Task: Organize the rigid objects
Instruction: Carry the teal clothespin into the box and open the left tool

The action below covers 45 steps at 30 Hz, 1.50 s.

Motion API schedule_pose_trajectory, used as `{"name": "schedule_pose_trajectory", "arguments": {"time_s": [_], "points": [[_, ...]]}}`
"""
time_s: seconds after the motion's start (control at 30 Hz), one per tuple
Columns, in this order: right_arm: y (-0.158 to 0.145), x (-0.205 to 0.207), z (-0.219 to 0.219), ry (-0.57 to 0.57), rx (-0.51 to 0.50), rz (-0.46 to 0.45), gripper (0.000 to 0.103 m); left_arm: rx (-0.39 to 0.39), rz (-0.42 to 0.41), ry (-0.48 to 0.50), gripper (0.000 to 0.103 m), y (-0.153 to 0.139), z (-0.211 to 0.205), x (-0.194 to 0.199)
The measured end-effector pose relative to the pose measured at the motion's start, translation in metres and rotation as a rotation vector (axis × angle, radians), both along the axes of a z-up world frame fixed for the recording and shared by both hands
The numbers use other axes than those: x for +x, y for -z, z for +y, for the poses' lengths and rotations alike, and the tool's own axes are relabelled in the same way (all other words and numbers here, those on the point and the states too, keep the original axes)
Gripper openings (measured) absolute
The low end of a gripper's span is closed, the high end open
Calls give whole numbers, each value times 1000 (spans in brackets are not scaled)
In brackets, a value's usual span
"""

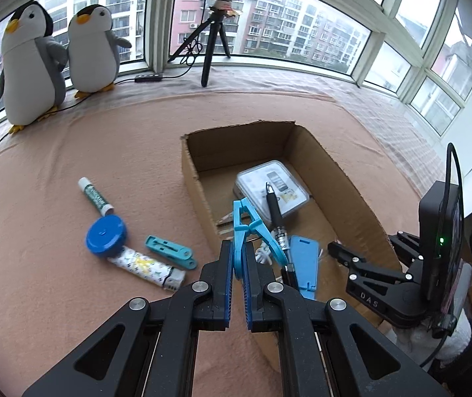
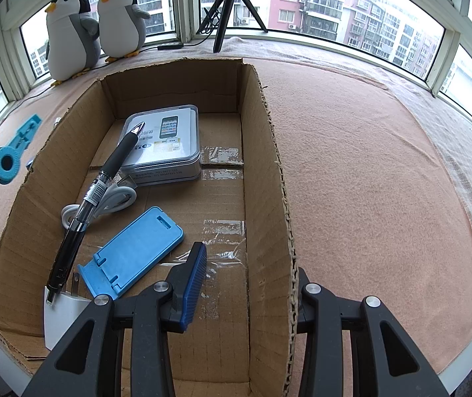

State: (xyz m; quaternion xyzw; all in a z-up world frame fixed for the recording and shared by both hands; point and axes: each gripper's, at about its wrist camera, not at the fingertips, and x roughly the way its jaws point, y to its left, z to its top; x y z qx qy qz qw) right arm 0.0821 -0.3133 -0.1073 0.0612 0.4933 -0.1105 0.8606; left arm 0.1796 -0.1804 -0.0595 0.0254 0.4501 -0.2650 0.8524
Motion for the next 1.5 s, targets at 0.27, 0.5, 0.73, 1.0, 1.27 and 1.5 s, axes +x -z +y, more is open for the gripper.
{"name": "schedule_pose_trajectory", "arguments": {"time_s": [0.27,0.5,0.73,1.0,1.27,1.5], "points": [[0,1,-1,-1,0,0,35,49,-15,13,5,13,-33,5],[0,1,-1,-1,-2,1,36,87,-15,30,5,24,-47,8],[0,0,-1,-1,-2,0,36,82,-3,27,10,27,-47,14],[-1,1,-1,0,-2,0,36,66,-8,28,47,23,-44,13],[0,1,-1,1,-1,-1,36,55,-3,30,47,21,-43,11],[0,1,0,0,-1,-1,36,20,5,24,48,12,-26,9]]}}
